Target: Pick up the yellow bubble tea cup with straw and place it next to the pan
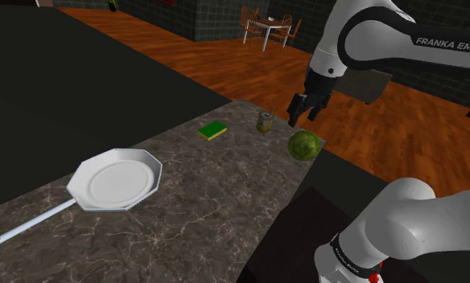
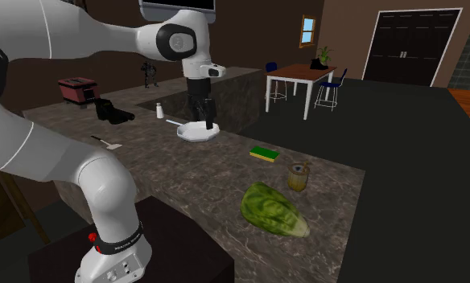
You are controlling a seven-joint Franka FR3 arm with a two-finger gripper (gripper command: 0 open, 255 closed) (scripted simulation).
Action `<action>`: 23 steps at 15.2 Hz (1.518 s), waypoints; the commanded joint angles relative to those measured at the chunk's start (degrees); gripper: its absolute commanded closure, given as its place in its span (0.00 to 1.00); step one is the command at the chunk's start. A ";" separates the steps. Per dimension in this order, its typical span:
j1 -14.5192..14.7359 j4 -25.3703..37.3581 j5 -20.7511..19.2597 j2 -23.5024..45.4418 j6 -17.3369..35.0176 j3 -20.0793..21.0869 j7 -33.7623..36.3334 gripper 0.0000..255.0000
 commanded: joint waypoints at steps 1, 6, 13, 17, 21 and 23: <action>0.00 0.00 0.00 0.00 0.00 0.00 0.00 0.00; -1.82 2.07 -1.59 9.11 6.90 -3.37 -2.71 0.00; -3.69 7.97 -2.06 23.10 14.78 -7.77 -6.60 0.00; -4.59 12.83 -1.17 31.48 18.09 -10.01 -9.08 0.00; -5.62 18.77 0.56 40.04 20.39 -11.86 -11.78 0.00; -6.27 22.15 1.69 44.38 21.13 -12.59 -13.16 0.00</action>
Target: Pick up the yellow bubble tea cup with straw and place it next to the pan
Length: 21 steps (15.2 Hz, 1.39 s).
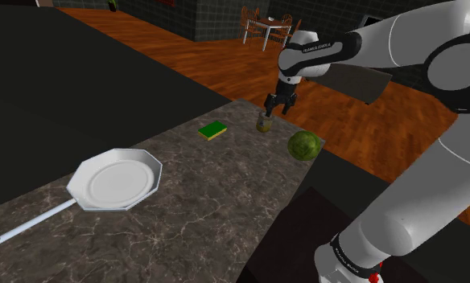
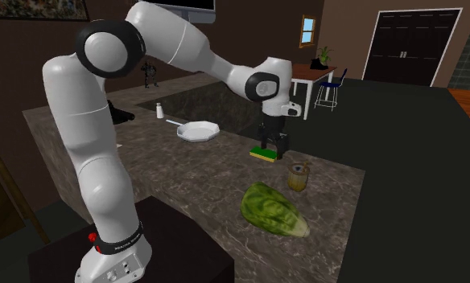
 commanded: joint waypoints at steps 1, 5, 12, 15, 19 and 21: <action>-0.82 3.13 1.06 3.90 0.54 -0.79 -1.57 0.00; -2.68 11.08 3.66 12.76 0.90 -1.58 -4.16 0.00; -4.09 14.77 5.55 19.16 3.23 -1.56 -5.69 0.00; -4.18 13.67 5.96 20.41 5.55 -1.39 -5.95 0.00; -4.19 13.67 5.95 20.41 5.55 -1.39 -5.95 0.00; -4.19 13.67 5.95 20.41 5.55 -1.39 -5.95 0.00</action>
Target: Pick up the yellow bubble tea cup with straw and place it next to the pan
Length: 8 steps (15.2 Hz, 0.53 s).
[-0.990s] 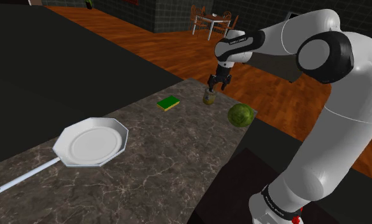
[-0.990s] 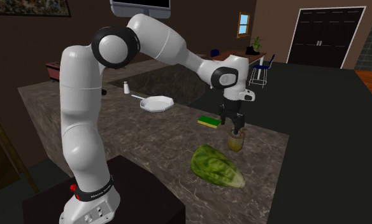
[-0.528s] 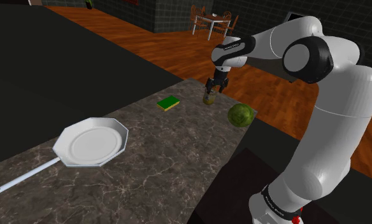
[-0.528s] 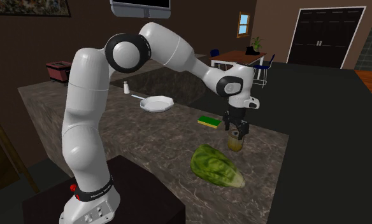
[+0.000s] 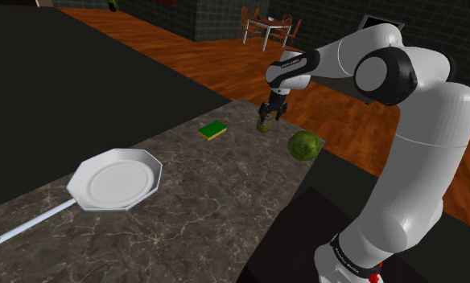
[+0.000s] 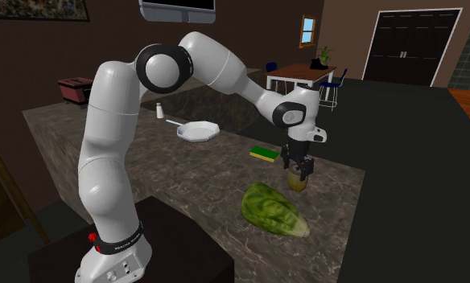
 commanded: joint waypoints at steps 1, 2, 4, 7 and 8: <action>0.00 0.00 0.00 0.00 0.01 0.00 0.00 0.00; 0.00 0.00 0.00 0.00 0.01 0.00 0.00 0.00; 0.00 0.00 0.00 0.00 0.01 0.00 0.00 1.00; 0.00 -0.02 0.00 -0.01 0.01 0.00 0.00 1.00; -0.01 0.00 0.01 0.03 0.03 0.00 -0.01 1.00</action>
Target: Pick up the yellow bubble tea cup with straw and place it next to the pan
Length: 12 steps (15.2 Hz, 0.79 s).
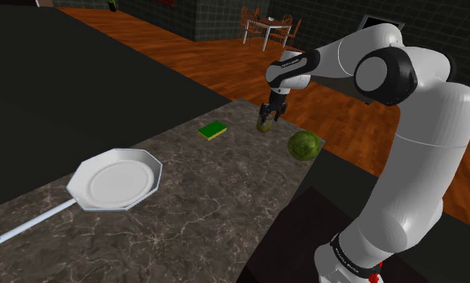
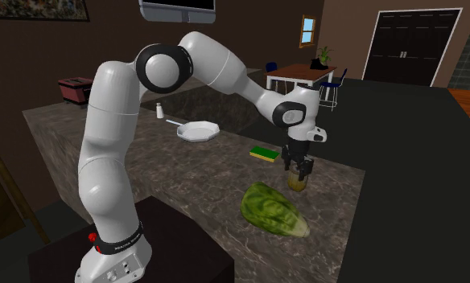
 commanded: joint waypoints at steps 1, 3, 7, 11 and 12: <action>-0.02 -0.02 0.00 0.11 0.01 -0.01 0.00 1.00; -0.01 -0.09 -0.01 0.06 0.04 -0.01 0.01 1.00; 0.09 0.77 -0.37 -1.05 -1.90 -0.16 0.25 1.00; 0.19 2.13 -0.80 -2.36 -4.53 -0.32 0.54 1.00; 0.21 2.49 -0.90 -2.67 -5.19 -0.36 0.60 1.00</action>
